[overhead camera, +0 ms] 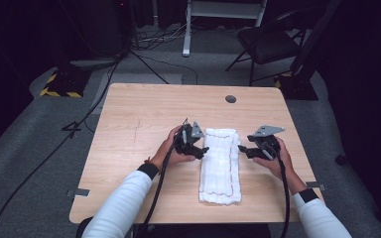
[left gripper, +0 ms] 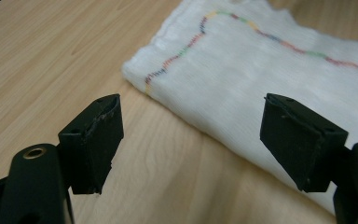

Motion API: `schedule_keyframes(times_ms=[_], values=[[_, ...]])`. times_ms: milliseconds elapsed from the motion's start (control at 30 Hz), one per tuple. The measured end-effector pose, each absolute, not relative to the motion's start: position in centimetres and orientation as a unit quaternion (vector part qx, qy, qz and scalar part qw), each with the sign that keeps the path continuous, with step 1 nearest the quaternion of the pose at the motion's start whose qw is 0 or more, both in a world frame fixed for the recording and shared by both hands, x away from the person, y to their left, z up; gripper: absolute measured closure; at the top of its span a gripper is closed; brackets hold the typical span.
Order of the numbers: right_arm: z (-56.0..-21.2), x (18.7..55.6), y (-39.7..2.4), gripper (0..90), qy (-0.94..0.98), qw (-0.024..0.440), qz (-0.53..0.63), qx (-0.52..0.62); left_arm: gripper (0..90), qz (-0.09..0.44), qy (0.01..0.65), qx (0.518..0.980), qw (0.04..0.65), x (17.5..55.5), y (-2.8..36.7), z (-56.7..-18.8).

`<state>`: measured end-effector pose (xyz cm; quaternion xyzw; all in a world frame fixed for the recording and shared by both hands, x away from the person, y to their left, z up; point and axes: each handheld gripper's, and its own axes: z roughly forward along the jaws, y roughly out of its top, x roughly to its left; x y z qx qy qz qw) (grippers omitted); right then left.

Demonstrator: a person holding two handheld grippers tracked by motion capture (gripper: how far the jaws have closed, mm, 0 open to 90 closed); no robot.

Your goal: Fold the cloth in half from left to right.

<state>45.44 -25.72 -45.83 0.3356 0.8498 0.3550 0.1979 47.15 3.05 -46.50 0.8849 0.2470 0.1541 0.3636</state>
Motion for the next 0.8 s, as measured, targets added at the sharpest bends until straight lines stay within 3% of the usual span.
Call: schedule_keyframes(times_ms=[333, 800], values=[[-47.2, 50.6, -24.2, 40.9, 0.84, 0.191, 0.35, 0.37, 21.4, 0.135, 0.309, 0.868, 0.364, 52.3, 1.0, -48.3], [-49.0, 53.9, -23.2, 39.8, 0.836, 0.162, 0.329, 0.408, 16.7, 0.108, 0.348, 0.862, 0.353, 54.4, 0.5, -50.0]])
